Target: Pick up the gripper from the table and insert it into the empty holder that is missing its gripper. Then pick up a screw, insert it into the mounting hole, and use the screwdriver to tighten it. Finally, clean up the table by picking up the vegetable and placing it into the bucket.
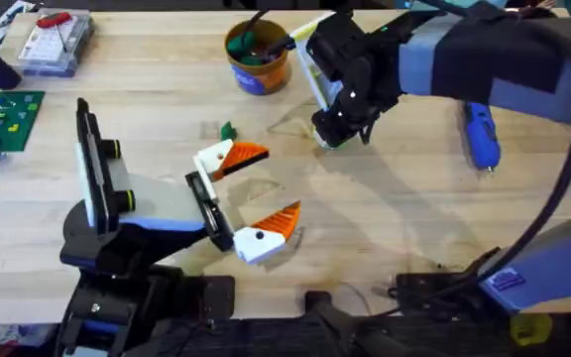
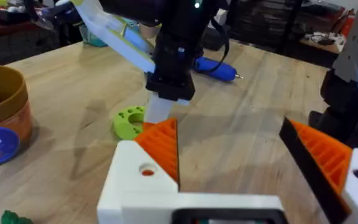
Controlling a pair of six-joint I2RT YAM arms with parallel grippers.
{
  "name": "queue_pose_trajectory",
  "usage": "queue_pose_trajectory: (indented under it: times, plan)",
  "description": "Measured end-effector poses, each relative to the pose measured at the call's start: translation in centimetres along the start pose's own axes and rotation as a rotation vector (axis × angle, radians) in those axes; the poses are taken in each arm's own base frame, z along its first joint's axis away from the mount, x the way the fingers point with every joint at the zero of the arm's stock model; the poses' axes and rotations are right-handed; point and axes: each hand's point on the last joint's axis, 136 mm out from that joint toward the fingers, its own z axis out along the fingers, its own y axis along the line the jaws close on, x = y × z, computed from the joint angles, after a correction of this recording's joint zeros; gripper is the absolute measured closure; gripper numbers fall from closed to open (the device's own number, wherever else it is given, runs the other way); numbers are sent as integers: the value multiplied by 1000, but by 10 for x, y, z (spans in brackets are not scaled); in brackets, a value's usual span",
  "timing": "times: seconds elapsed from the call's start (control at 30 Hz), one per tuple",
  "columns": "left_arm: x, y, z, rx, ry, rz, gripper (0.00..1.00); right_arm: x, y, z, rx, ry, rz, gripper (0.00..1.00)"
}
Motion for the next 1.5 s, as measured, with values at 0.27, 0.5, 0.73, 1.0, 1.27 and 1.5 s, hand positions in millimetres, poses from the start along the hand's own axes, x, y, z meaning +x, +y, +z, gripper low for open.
queue_pose_trajectory:
  times: [0.27, 0.5, 0.73, 1.0, 1.27, 1.5]
  plan:
    - [0, 0, 0, 0, 0, 0, 10, 2, -1, -9, 1, 25, -1, 998]
    - [0, 0, 0, 0, 0, 0, 10, -21, -2, -58, 0, -9, 1, 998]
    - [0, 0, 0, 0, 0, 0, 10, -37, -6, -135, -5, -100, 6, 998]
    - [0, 0, 0, 0, 0, 0, 10, -39, -4, -174, -13, -194, 2, 998]
    - [0, 0, 0, 0, 0, 0, 10, -34, 16, -186, -32, -220, -52, 998]
    - [0, 0, 0, 0, 0, 0, 10, -38, 54, -191, -67, -261, -158, 998]
